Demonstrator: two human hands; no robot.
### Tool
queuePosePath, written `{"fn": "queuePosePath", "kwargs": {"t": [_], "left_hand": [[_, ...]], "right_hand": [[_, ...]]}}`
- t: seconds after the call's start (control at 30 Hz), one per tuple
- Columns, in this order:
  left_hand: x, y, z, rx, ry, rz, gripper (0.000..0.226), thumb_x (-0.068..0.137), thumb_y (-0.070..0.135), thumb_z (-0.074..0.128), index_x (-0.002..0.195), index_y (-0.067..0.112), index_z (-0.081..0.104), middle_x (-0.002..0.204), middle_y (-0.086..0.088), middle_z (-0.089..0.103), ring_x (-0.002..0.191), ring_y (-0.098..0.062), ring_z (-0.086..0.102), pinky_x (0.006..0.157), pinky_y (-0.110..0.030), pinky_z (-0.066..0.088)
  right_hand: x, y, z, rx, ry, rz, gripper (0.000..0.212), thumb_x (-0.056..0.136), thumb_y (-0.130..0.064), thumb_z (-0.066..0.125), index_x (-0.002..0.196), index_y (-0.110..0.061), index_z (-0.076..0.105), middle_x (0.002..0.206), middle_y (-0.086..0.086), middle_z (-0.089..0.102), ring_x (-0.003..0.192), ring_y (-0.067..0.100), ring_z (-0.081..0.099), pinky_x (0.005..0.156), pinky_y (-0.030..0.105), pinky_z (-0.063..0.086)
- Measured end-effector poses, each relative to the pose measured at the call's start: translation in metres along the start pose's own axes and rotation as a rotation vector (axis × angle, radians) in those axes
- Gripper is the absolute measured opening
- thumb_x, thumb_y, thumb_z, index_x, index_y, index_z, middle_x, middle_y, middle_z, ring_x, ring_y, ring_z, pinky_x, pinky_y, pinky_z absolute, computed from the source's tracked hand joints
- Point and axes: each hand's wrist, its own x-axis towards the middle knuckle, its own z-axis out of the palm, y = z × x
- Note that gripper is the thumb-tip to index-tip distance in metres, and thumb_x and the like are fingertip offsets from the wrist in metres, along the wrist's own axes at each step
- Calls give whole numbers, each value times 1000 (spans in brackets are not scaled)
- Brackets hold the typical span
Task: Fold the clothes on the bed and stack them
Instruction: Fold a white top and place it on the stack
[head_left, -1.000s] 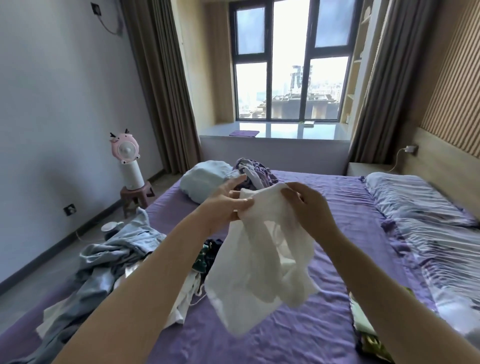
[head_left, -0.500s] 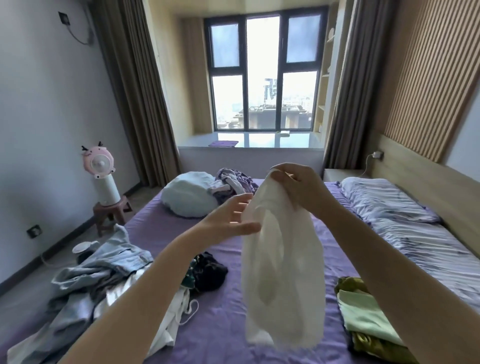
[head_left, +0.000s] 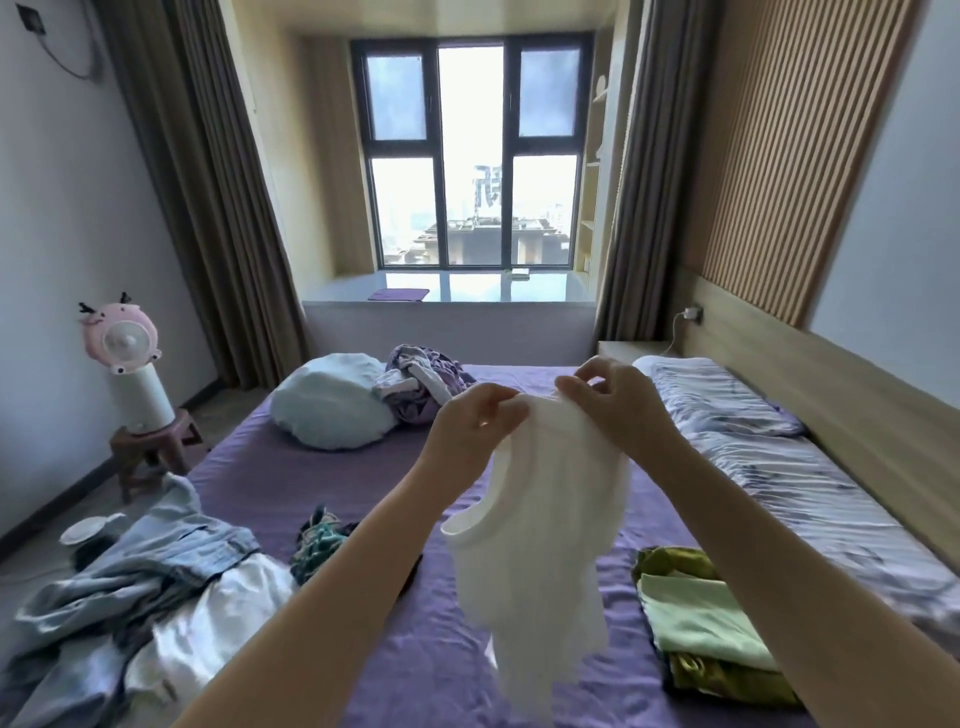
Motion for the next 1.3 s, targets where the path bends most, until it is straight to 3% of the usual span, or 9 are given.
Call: {"fn": "queuePosePath", "kwargs": {"t": [0.13, 0.27, 0.43, 0.6, 0.8, 0.93, 1.07, 1.13, 1.3], "left_hand": [[5, 12, 2, -281, -34, -151, 16, 93, 16, 58, 82, 24, 66, 77, -4, 55, 77, -20, 47, 73, -38, 37], [11, 21, -1, -226, -133, -177, 9, 96, 20, 57, 88, 22, 62, 81, -12, 53, 76, -22, 48, 71, -38, 39], [23, 27, -13, 76, -12, -88, 18, 95, 25, 56, 81, 14, 59, 70, 6, 51, 65, -4, 46, 55, -11, 37], [25, 22, -39, 73, -117, -114, 39, 94, 30, 57, 65, 18, 34, 59, 7, 29, 48, -2, 28, 44, -14, 25], [20, 21, -62, -90, -154, -225, 35, 88, 34, 66, 68, 11, 49, 56, 5, 39, 49, -8, 35, 44, -18, 28], [21, 25, -73, -236, -105, -249, 49, 85, 32, 71, 91, -14, 57, 87, -13, 48, 80, -26, 45, 76, -38, 36], [25, 19, -82, -162, -129, -228, 28, 85, 34, 71, 67, 12, 66, 66, -8, 57, 66, -21, 49, 63, -32, 39], [22, 12, -84, -38, -201, -207, 24, 85, 33, 71, 66, 21, 62, 57, 5, 59, 55, -12, 52, 52, -22, 42], [-6, -33, -90, 90, -487, -358, 12, 82, 17, 74, 83, 12, 63, 70, 5, 68, 65, -10, 62, 66, -23, 52]], "right_hand": [[-7, 7, -7, -207, 127, -34, 28, 86, -54, 57, 78, -28, 59, 69, -11, 55, 65, 8, 49, 60, 27, 33], [-17, -5, -9, 116, -87, -247, 31, 75, -48, 69, 95, -26, 60, 88, -12, 59, 81, -2, 57, 72, 15, 44], [-34, -1, 15, 66, -138, -214, 32, 79, -30, 74, 95, -40, 48, 82, -15, 61, 71, 2, 59, 58, 6, 41], [-29, -4, 15, 146, -33, -253, 30, 86, -19, 67, 78, -47, 57, 76, -21, 64, 65, -6, 56, 62, 5, 39], [-17, -16, 18, 203, -12, -314, 12, 92, -16, 59, 93, -22, 69, 84, -15, 68, 78, -3, 59, 73, 8, 40], [-14, -30, 25, 289, -53, -284, 20, 95, -17, 55, 85, -35, 60, 75, -11, 62, 66, -4, 51, 62, 10, 39], [-11, -42, 28, 69, -227, -353, 11, 85, -33, 68, 88, -36, 58, 64, -11, 53, 58, 1, 46, 56, 11, 37], [-6, -46, 28, 40, -253, -402, 24, 85, -31, 69, 68, -24, 54, 53, -11, 41, 50, 3, 39, 50, 16, 31], [7, -47, 16, 394, -148, -221, 11, 89, -24, 65, 83, -19, 72, 64, -15, 60, 61, 2, 52, 57, 15, 44]]}}
